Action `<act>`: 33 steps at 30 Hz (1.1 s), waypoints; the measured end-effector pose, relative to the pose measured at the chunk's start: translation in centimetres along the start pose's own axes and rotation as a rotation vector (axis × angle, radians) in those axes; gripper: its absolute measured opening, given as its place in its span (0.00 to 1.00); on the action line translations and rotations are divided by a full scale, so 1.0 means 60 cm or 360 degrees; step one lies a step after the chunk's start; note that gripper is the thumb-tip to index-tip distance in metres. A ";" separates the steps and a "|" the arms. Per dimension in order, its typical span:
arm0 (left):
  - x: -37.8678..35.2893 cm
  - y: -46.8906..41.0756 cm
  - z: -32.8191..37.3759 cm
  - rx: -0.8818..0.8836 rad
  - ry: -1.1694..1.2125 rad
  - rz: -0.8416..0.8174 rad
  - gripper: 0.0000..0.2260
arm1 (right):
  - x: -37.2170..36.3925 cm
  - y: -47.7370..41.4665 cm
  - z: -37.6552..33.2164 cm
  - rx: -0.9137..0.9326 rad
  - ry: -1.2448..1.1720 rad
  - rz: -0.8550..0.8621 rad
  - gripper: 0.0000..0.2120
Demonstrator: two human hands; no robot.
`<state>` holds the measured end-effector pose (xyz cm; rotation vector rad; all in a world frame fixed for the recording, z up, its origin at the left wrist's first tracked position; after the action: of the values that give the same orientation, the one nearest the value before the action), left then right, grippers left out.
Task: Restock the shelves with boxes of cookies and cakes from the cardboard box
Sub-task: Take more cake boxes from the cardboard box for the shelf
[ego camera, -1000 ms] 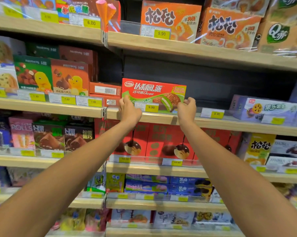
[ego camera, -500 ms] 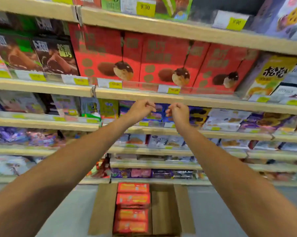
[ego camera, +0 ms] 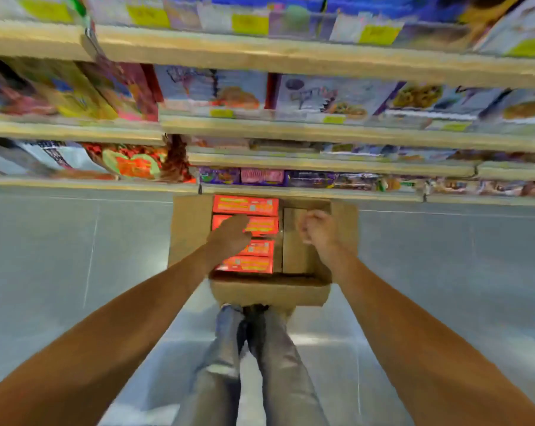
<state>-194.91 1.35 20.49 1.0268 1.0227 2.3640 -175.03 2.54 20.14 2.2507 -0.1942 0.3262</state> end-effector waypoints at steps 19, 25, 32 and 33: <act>-0.233 -0.452 -0.270 -0.0056 -0.0548 0.0271 0.27 | -0.281 -0.459 0.315 0.0523 0.1228 -0.0261 0.35; -0.245 -0.493 -0.307 -0.0056 -0.0985 0.0443 0.29 | -0.260 -0.457 0.348 0.0725 0.1260 -0.0233 0.33; -0.237 -0.476 -0.303 -0.0341 -0.0987 0.0197 0.33 | -0.234 -0.451 0.379 0.0383 0.0906 -0.0442 0.33; -0.235 -0.466 -0.304 -0.0329 -0.0899 0.0080 0.34 | -0.229 -0.443 0.379 0.0323 0.0938 -0.0547 0.31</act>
<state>-197.84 3.34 -15.59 1.5213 0.5354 1.9733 -177.78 2.55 -17.34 2.2250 0.5486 0.8255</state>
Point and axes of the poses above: each hand's wrist, its own y-axis away from the middle knuckle, its own x-axis out of the back of the hand, z = x × y, the point moved 5 cm from there along -y, towards the middle knuckle
